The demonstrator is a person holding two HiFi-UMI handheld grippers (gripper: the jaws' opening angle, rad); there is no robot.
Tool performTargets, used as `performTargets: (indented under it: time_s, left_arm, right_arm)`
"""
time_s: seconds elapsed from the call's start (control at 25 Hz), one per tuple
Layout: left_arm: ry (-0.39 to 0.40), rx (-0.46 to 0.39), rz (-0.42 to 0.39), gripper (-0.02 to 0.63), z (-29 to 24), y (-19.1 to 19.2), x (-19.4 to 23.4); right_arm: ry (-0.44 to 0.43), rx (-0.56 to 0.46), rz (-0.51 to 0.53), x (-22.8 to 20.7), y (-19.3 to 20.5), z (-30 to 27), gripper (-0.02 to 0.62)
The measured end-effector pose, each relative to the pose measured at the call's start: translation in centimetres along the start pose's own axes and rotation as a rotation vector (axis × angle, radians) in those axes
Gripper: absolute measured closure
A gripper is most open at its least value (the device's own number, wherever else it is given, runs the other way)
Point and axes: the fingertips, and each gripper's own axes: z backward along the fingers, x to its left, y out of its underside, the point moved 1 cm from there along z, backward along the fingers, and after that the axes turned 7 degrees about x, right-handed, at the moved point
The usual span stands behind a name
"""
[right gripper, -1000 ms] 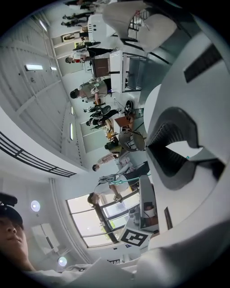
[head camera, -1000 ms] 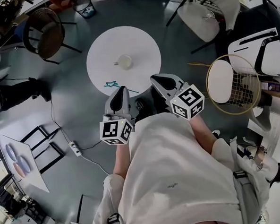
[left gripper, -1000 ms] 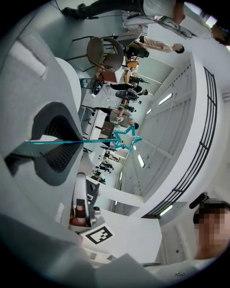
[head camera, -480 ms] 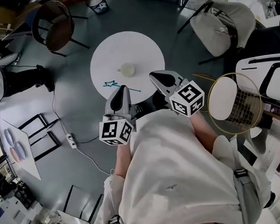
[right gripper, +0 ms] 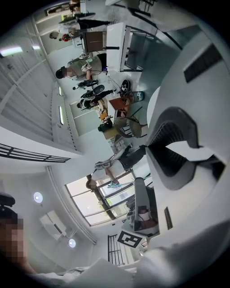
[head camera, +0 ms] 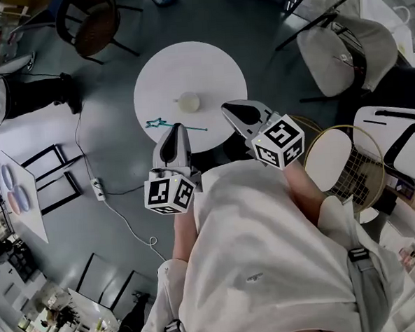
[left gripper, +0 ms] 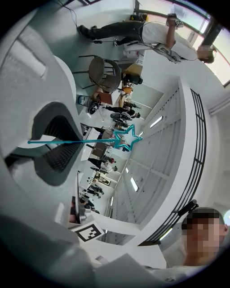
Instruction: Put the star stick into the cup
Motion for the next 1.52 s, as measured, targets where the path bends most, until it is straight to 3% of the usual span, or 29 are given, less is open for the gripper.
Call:
performTargets:
  time_s: [0.32,0.64,1.0,1.52]
  left_arm:
    - [-0.027,0.014,0.004,0.584,-0.1,-0.5,1.9]
    - [0.008,0.037,-0.034,0.584,-1.2,-1.5,5.5]
    - [0.072,0.071,-0.051,0.584,-5.9,-2.1,8.8]
    - [0.101,0.116,-0.070,0.584,-8.4,0.5,11.2]
  right_arm:
    - [-0.014,0.018,-0.024,-0.3,0.0,-2.0,0.588]
    - [0.036,0.019,-0.045,0.7,-0.6,-3.5,0.588]
    - [0.118,0.059,-0.068,-0.2,-0.3,-5.0,0.588]
    - [0.159,0.119,-0.072,0.6,0.9,-5.7,0.588]
